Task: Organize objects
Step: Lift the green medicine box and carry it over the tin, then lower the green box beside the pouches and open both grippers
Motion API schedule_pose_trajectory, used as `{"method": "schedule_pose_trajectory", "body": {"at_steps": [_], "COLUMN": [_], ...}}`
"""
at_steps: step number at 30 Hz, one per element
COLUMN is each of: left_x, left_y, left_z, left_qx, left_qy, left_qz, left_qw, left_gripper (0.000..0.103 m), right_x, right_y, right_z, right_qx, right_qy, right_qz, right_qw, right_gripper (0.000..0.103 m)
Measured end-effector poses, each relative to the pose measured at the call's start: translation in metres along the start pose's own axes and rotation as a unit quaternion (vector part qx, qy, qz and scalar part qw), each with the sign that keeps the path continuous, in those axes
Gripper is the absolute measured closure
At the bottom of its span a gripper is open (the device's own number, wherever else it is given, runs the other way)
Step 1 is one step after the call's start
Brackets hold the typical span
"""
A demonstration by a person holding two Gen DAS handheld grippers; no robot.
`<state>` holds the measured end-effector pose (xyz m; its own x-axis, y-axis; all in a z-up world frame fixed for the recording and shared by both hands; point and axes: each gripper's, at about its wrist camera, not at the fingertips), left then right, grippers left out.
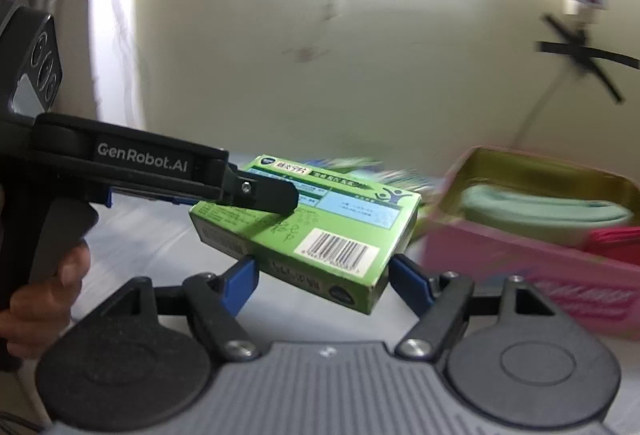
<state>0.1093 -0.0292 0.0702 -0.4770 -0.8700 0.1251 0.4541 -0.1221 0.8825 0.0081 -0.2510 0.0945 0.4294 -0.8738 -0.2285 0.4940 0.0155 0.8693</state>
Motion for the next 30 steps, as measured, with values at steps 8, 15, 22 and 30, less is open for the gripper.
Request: {"method": "schedule_pose_trajectory", "body": {"at_steps": [8,15,22,30], "left_x": [0.051,0.07,0.084,0.101], "left_y": [0.047,0.057,0.061,0.061], "left_z": [-0.064,-0.111,-0.149,-0.177], "left_qx": [0.01,-0.019,-0.046,-0.06], "left_qy": [-0.023,-0.02,-0.009,0.009], "left_qz": [-0.031,-0.04,-0.054,-0.092], "left_qw": [0.9992,0.9988,0.9974,0.9939], "left_gripper": [0.036,0.035,0.035,0.035], "right_x": [0.073,0.124,0.163,0.184], "right_y": [0.041,0.049,0.055,0.057], "right_z": [0.0,-0.021,-0.037,-0.054], "right_qx": [0.035,0.013,-0.02,-0.046], "right_qy": [-0.05,-0.054,-0.042,-0.057], "right_qz": [-0.018,-0.053,-0.109,-0.134], "right_qw": [0.998,0.997,0.993,0.988], "right_gripper": [0.029,0.029,0.029,0.028]}}
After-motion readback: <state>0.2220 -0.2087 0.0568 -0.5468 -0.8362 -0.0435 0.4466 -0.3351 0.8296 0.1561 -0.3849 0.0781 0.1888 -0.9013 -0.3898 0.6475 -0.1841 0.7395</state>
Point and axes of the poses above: each gripper's, at about its wrist camera, not at the fingertips, and z roughly against the way its jaws point, x to its right, y to its top, and after that the axes turned 11 degrees about -z, right-handed
